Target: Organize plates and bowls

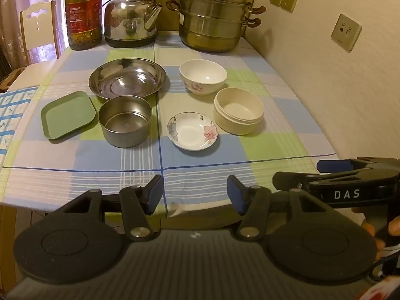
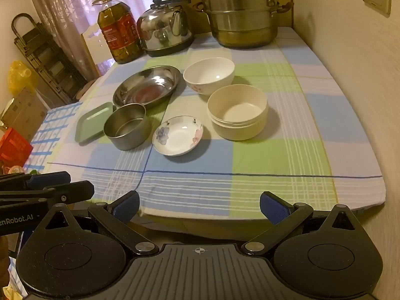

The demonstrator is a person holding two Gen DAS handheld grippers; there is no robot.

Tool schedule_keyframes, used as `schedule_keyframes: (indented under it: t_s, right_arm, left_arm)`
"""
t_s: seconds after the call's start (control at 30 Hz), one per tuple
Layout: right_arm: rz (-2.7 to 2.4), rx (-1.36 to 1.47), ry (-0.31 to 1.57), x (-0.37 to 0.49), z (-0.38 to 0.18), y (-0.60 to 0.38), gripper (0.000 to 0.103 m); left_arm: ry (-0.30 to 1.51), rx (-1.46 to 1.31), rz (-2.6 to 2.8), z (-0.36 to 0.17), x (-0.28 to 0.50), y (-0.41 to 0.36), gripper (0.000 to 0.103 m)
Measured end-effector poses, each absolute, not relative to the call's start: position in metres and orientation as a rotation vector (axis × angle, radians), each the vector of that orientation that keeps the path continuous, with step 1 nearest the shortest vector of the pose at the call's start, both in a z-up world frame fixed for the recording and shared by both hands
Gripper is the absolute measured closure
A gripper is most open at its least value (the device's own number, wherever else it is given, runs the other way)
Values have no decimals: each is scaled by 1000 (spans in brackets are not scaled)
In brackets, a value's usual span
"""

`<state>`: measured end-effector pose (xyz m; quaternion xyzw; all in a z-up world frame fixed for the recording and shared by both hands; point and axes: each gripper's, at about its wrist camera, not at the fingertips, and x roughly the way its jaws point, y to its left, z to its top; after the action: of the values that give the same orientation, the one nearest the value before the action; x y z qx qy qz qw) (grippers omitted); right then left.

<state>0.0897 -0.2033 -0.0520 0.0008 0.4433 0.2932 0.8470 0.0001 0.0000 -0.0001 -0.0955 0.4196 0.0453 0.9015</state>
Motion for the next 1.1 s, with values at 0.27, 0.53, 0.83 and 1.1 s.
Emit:
schedule_keyframes:
  t_s: [0.27,0.53,0.83,1.1]
  right_arm:
    - [617,2,935,92,-51,-202,1]
    - [618,2,934,92,-52,-202,1]
    - [619,3,934,94,-51,-200,1]
    - [621,1,933,94,-51,-196,1]
  left_arm:
    - [871,-198,93,0,0,0,49]
    - [872,-200,93,0,0,0,49]
    - [873,-202,97,0,-1,0,49]
    - [873,-207,99,0,-3,3,49]
